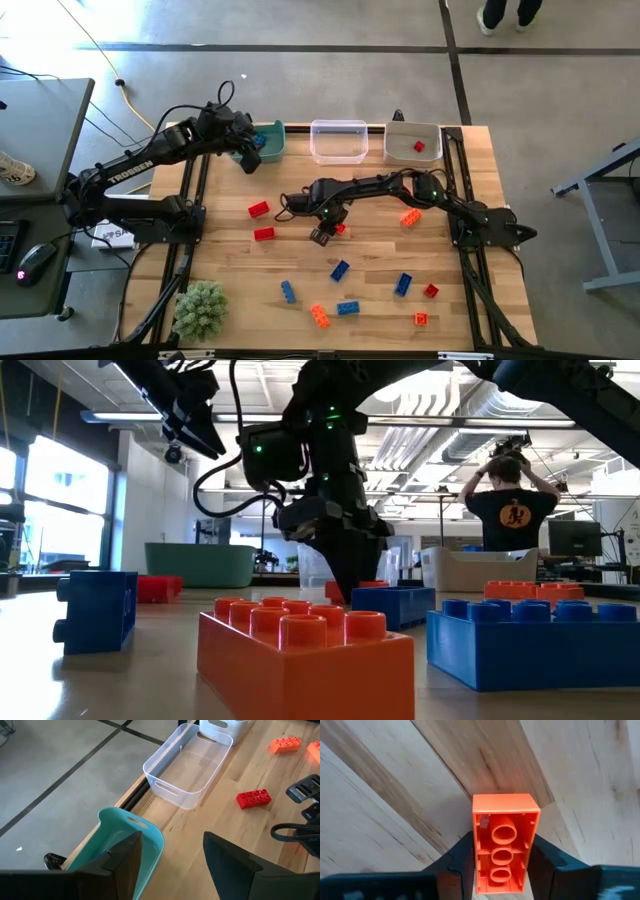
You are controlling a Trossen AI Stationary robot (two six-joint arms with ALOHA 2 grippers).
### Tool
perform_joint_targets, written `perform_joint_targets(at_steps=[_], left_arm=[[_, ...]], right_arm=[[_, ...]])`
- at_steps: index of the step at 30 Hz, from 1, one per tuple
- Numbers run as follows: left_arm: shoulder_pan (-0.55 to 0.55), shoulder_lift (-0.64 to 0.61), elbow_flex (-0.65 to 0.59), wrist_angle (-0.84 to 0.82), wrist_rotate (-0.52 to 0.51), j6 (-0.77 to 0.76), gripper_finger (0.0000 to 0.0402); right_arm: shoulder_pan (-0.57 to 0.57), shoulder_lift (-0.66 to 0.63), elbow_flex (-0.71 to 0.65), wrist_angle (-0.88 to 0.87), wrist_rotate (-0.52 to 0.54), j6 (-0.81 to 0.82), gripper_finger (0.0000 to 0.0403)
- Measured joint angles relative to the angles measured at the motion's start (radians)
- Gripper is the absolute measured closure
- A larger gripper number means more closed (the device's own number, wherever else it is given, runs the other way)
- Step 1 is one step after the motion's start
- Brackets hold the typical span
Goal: Sort & place blocks by color
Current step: Put the orange game piece into the transparent bin
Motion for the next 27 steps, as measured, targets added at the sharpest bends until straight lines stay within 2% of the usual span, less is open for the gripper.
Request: perform_joint_targets(at_steps=[3, 13, 17, 22, 27], left_arm=[[0.0, 0.0, 0.0, -0.001, 0.008, -0.002, 0.0202], [0.0, 0.0, 0.0, -0.024, 0.022, -0.038, 0.0202], [0.0, 0.0, 0.0, -0.023, 0.022, -0.069, 0.0202], [0.0, 0.0, 0.0, -0.023, 0.022, -0.178, 0.0202], [0.0, 0.0, 0.0, -0.023, 0.021, -0.266, 0.0202]], right_arm=[[0.001, -0.005, 0.011, -0.014, 0.012, -0.015, 0.0292], [-0.063, -0.131, 0.08, -0.024, 0.167, -0.113, 0.0292], [-0.121, -0.186, 0.083, -0.017, 0.205, -0.206, 0.0292], [-0.216, -0.244, 0.083, -0.005, 0.265, -0.337, 0.0292], [-0.325, -0.263, 0.083, 0.066, 0.266, -0.466, 0.0292]])
